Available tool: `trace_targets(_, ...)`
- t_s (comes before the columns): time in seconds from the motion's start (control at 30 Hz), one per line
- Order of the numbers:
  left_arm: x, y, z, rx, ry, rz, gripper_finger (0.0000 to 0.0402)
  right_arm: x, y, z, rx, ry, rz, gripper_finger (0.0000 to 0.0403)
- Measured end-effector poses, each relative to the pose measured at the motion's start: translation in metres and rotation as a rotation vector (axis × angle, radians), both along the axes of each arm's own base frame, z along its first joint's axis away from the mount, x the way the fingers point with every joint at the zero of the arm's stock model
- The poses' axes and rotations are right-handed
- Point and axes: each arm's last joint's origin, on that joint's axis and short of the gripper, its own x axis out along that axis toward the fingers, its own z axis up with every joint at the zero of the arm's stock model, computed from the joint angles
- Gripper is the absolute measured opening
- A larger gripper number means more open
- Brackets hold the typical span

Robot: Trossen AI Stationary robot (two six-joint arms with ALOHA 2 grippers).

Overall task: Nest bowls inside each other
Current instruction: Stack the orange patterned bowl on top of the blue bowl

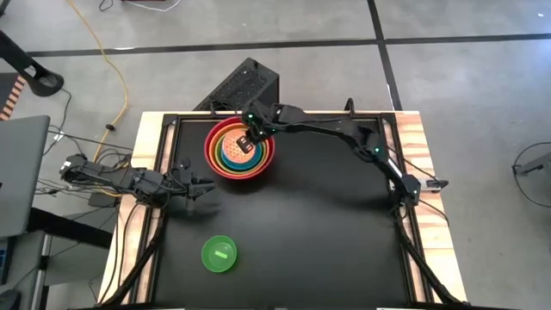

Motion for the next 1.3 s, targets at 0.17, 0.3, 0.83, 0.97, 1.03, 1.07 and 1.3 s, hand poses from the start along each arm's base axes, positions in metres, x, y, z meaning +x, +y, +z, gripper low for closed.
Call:
trace_targets(0.17,0.0,0.0,0.0,0.008,0.004,-0.001,0.0087,0.008,-0.005,-0.019,-0.002,0.032,-0.016,0.0003)
trace_targets(0.3,0.0,0.0,0.0,0.008,0.004,-0.001,0.0087,0.004,-0.008,-0.026,-0.019,0.094,-0.052,0.0003)
trace_targets(0.83,0.0,0.0,0.0,0.006,0.002,0.001,0.0087,0.006,-0.01,-0.053,-0.002,0.184,-0.078,0.0078)
trace_targets(0.97,0.0,0.0,0.0,0.006,0.003,0.001,0.0087,0.007,-0.01,-0.051,-0.029,0.181,-0.06,0.01)
trace_targets(1.03,0.0,0.0,0.0,0.006,0.003,0.001,0.0087,0.007,-0.01,-0.048,-0.03,0.175,-0.061,0.0112)
trace_targets(1.07,0.0,0.0,0.0,0.006,0.003,0.001,0.0087,0.007,-0.01,-0.047,-0.032,0.172,-0.061,0.0118)
trace_targets(1.3,0.0,0.0,0.0,0.006,0.003,0.001,0.0087,0.006,-0.011,-0.027,-0.044,0.153,-0.057,0.0165)
